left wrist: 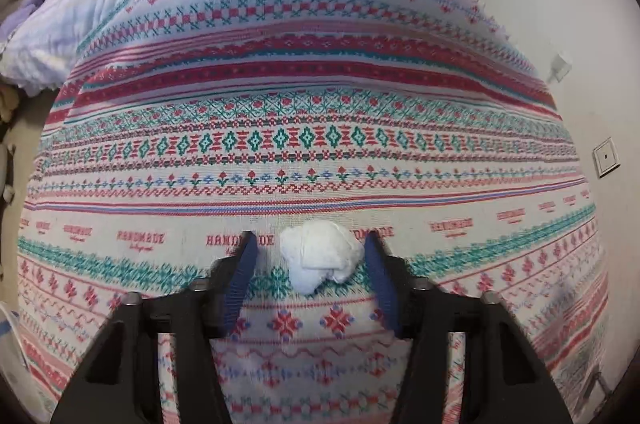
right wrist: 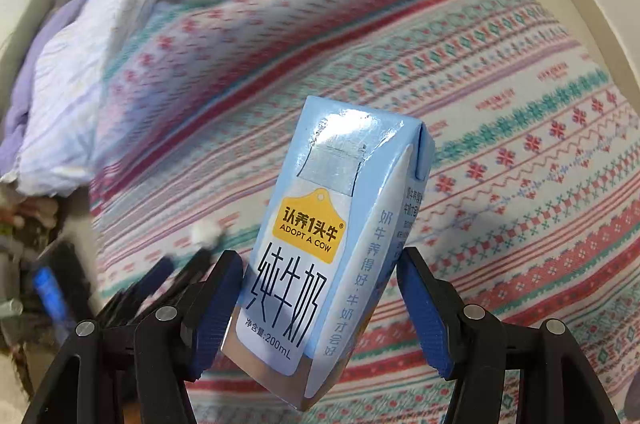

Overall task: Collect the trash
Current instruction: 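Grasp the milk carton with the right gripper while the left gripper grasps the white tissue, then drop the tissue and milk carton into the wastebasket, opening both grippers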

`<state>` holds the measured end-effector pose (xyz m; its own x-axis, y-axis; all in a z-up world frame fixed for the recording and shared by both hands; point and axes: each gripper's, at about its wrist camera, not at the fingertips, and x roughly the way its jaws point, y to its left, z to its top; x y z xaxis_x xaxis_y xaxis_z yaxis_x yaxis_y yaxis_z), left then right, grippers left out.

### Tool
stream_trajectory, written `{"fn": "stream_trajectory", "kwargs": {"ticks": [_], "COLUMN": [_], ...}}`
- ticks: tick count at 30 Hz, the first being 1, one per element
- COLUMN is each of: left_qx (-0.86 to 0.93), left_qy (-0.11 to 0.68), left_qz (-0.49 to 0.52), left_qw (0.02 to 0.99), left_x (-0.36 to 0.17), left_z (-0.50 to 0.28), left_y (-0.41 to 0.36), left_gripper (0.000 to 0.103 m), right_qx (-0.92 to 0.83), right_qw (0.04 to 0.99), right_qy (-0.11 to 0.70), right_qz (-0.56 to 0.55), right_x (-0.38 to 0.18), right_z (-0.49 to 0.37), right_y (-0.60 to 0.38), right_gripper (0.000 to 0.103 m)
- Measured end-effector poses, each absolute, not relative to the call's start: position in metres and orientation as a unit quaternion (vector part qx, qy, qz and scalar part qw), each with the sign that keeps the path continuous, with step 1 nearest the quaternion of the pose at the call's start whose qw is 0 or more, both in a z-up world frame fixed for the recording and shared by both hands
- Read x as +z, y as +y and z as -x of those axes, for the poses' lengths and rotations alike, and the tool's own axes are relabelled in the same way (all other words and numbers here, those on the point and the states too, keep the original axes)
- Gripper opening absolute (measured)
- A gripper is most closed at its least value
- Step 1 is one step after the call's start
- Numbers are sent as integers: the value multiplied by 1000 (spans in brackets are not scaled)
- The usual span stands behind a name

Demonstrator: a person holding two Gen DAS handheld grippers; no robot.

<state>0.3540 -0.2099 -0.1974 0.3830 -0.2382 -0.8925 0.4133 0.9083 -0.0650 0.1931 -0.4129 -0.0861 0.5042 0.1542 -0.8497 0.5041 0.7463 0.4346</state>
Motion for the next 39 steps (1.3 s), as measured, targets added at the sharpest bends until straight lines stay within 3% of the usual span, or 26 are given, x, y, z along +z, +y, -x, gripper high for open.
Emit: {"fn": "stream_trajectory", "kwargs": {"ticks": [5, 17, 32, 39], "left_qx": [-210, -191, -61, -35], "left_qy": [519, 482, 525, 537], "left_qz": [-66, -25, 149, 177], "left_qw": [826, 855, 836, 824], "left_x": [-187, -81, -98, -126], "left_z": [-347, -261, -239, -250], "left_y": [-186, -52, 200, 261], "left_gripper": [17, 17, 17, 17], "right_qx": [-93, -63, 26, 57], "right_qw": [811, 820, 855, 861], "right_qy": [477, 463, 464, 478], "right_qz": [-326, -329, -229, -162], "right_x": [-68, -60, -45, -58], "right_z": [-183, -194, -216, -223], "right_y": [-391, -365, -238, -173], "right_gripper": [68, 68, 68, 68]}}
